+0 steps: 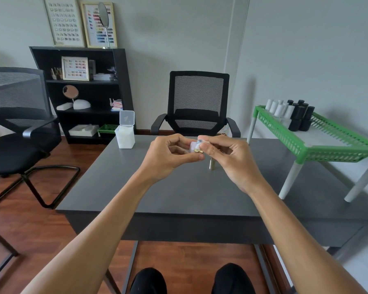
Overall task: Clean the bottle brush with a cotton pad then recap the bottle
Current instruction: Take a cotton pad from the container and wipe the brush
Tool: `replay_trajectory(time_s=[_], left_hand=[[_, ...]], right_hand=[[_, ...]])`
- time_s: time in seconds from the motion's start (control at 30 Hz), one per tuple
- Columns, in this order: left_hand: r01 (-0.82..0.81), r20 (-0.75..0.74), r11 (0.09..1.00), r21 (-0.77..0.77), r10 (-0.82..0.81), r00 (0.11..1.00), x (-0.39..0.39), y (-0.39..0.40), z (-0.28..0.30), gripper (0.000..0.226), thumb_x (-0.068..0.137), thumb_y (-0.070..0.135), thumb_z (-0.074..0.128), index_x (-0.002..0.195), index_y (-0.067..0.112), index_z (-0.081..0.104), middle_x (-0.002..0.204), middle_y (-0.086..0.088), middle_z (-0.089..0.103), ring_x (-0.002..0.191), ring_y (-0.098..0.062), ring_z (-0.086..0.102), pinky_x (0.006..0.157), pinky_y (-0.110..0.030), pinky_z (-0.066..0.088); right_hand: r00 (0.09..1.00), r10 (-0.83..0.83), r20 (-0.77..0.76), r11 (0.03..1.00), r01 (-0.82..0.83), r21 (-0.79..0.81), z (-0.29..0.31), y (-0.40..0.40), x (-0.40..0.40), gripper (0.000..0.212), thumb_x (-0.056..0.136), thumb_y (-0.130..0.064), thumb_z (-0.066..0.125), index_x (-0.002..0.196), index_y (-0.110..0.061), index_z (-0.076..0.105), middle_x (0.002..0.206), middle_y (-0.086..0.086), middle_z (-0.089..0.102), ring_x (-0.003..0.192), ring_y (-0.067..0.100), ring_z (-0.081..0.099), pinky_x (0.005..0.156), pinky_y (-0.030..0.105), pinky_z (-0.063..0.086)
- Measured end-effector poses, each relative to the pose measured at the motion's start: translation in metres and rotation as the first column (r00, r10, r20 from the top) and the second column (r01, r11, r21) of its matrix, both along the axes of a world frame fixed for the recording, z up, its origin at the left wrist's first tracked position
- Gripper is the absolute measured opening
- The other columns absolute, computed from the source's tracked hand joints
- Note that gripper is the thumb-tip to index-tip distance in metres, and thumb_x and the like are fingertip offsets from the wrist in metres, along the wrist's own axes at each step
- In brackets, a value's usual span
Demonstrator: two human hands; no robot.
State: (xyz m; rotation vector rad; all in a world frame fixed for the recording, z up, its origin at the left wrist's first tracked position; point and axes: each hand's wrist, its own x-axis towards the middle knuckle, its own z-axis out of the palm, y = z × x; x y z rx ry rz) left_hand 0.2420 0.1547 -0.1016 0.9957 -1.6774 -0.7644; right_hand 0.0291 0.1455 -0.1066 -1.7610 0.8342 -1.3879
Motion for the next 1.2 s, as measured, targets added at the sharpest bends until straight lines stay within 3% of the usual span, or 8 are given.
replay_trajectory(time_s=[0.17, 0.3, 0.43, 0.53, 0.67, 0.83, 0.9, 1.2], left_hand=[[0.022, -0.012, 1.000, 0.011, -0.021, 1.000, 0.003, 0.000, -0.003, 0.038, 0.072, 0.036, 0.095, 0.102, 0.020, 0.080, 0.095, 0.004, 0.083, 0.083, -0.019, 0.079, 0.081, -0.028, 0.064], [0.052, -0.030, 0.997, 0.057, -0.051, 0.998, 0.005, -0.002, -0.003, 0.035, 0.071, 0.035, 0.097, 0.099, 0.019, 0.081, 0.094, 0.000, 0.083, 0.080, -0.017, 0.076, 0.079, -0.025, 0.062], [0.071, 0.008, 0.994, 0.085, -0.072, 0.997, 0.004, -0.002, -0.003, 0.038, 0.068, 0.040, 0.096, 0.097, 0.020, 0.082, 0.092, 0.001, 0.083, 0.076, -0.011, 0.075, 0.073, -0.018, 0.057], [0.082, 0.039, 0.992, 0.097, -0.086, 0.996, 0.004, -0.003, -0.004, 0.041, 0.068, 0.043, 0.095, 0.100, 0.021, 0.082, 0.093, 0.001, 0.083, 0.077, -0.012, 0.075, 0.073, -0.018, 0.058], [0.074, 0.027, 0.993, 0.093, -0.077, 0.997, 0.005, -0.004, -0.005, 0.039, 0.068, 0.043, 0.095, 0.098, 0.023, 0.082, 0.093, 0.003, 0.082, 0.076, -0.013, 0.075, 0.072, -0.018, 0.058], [0.113, -0.021, 0.986, 0.122, -0.111, 0.994, 0.006, -0.002, -0.004, 0.035, 0.072, 0.035, 0.095, 0.100, 0.019, 0.081, 0.093, 0.000, 0.082, 0.080, -0.014, 0.076, 0.075, -0.021, 0.060], [0.129, -0.056, 0.982, 0.138, -0.122, 0.991, 0.006, -0.001, -0.006, 0.034, 0.076, 0.029, 0.093, 0.105, 0.016, 0.080, 0.095, -0.001, 0.082, 0.083, -0.016, 0.077, 0.077, -0.024, 0.062], [0.080, 0.000, 0.990, 0.114, -0.080, 0.997, 0.004, -0.002, -0.011, 0.043, 0.070, 0.033, 0.100, 0.107, 0.022, 0.082, 0.097, -0.004, 0.083, 0.092, -0.034, 0.078, 0.091, -0.038, 0.065]], right_hand=[[0.998, 0.057, 0.000, 0.998, -0.057, 0.007, 0.001, -0.002, -0.003, 0.026, 0.092, -0.035, 0.084, 0.116, -0.043, 0.083, 0.115, -0.007, 0.084, 0.107, 0.026, 0.079, 0.091, 0.078, 0.055], [0.994, 0.105, 0.013, 0.994, -0.105, 0.012, -0.001, -0.003, -0.005, 0.031, 0.088, -0.036, 0.087, 0.119, -0.042, 0.082, 0.115, -0.002, 0.084, 0.110, 0.031, 0.078, 0.093, 0.077, 0.053], [0.983, 0.172, -0.066, 0.985, -0.170, 0.031, 0.003, -0.003, -0.006, 0.033, 0.092, -0.028, 0.084, 0.123, -0.036, 0.080, 0.120, -0.005, 0.082, 0.115, 0.017, 0.077, 0.104, 0.041, 0.061], [0.964, 0.143, -0.223, 0.989, -0.149, -0.008, 0.009, -0.004, -0.007, 0.028, 0.095, -0.027, 0.082, 0.120, -0.039, 0.080, 0.115, -0.015, 0.080, 0.111, 0.009, 0.075, 0.096, 0.022, 0.057], [0.955, 0.082, -0.284, 0.995, -0.096, -0.038, 0.015, -0.006, -0.008, 0.017, 0.093, -0.036, 0.082, 0.109, -0.042, 0.084, 0.112, -0.012, 0.076, 0.108, 0.011, 0.073, 0.095, 0.032, 0.061], [0.961, 0.136, -0.241, 0.989, -0.145, -0.019, 0.014, -0.005, -0.009, 0.026, 0.089, -0.048, 0.082, 0.115, -0.045, 0.082, 0.113, -0.005, 0.080, 0.108, 0.026, 0.074, 0.092, 0.069, 0.058], [0.965, 0.174, -0.194, 0.984, -0.176, 0.006, 0.012, -0.006, -0.011, 0.030, 0.090, -0.047, 0.084, 0.119, -0.041, 0.081, 0.115, -0.003, 0.081, 0.111, 0.031, 0.074, 0.093, 0.076, 0.054], [0.950, 0.123, -0.289, 0.992, -0.129, -0.003, 0.005, -0.014, -0.016, 0.021, 0.093, -0.038, 0.083, 0.113, -0.031, 0.084, 0.110, -0.008, 0.080, 0.101, 0.030, 0.073, 0.091, 0.062, 0.059]])
